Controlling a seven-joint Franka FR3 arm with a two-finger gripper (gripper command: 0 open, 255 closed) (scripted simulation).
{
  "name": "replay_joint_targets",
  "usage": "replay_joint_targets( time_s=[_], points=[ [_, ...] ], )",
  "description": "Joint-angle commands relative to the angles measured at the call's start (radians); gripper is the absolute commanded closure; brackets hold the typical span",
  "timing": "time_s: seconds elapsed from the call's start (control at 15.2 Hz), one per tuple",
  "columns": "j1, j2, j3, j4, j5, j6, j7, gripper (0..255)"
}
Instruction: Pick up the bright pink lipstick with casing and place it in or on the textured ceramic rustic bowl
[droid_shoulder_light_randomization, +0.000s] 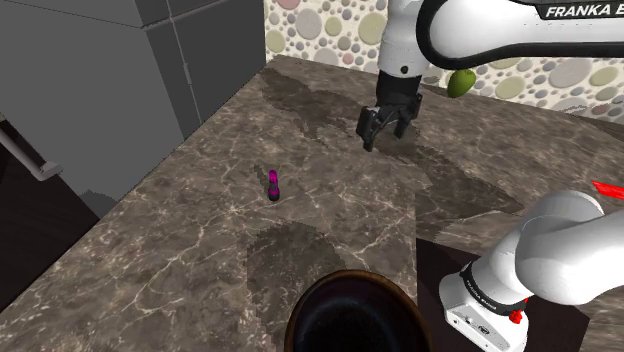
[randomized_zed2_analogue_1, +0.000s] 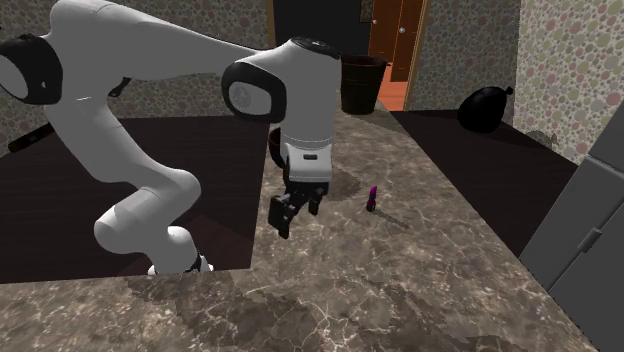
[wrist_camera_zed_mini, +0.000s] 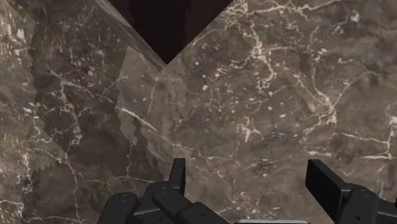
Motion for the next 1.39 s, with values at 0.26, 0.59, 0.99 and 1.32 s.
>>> replay_joint_targets(
  time_s=[0.26,0.59,0.99,1.32],
  points=[
    [0.041,0.138,0.092,0.097,0.033,0.078,0.095,0],
    [0.069,0.266,0.165,0.203,0.029,0.130,0.177,0],
    [0.106,0.437,0.245,0.364,-0.019,0.170,0.284,0],
    [0.126,0.514,0.271,0.415,-0.052,0.203,0.329,0]
  ],
)
